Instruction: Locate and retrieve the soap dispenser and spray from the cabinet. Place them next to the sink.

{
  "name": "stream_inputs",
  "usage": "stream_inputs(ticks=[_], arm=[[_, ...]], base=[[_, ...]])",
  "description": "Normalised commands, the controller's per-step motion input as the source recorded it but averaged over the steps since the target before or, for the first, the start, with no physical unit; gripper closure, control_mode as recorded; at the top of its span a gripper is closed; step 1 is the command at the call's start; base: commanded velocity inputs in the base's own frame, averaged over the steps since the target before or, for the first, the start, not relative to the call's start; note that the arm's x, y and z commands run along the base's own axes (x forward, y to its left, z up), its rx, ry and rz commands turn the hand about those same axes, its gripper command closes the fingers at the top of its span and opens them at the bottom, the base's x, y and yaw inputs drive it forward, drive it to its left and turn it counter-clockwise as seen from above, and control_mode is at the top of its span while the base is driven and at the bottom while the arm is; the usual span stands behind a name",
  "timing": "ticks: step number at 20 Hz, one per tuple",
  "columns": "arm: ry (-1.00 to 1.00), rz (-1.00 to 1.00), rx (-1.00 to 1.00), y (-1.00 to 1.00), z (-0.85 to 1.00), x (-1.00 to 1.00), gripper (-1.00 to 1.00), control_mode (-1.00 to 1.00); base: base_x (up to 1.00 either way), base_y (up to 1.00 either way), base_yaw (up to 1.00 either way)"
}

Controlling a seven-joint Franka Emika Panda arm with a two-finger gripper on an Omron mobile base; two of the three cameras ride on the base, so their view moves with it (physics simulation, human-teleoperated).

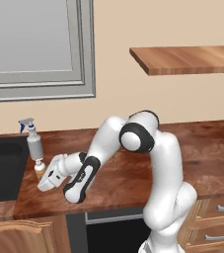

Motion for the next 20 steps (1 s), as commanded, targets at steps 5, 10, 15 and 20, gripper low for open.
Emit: stream_inputs(ticks=[5,10,15,20], arm=[[0.0,0.0,0.01,0.33,-0.27,0.04,1.0,-1.0],[0.0,0.0,0.06,0.12,-0.28,0.01,1.0,-1.0],[0.0,0.0,0.06,0.08,-0.31,0.01,1.0,-1.0],[0.0,0.0,0.04,0.06,-0.2,0.0,-1.0,-1.0]], base=[[0.0,0.0,0.0],[0.0,0.0,0.0],[0.0,0.0,0.0],[0.0,0.0,0.0]])
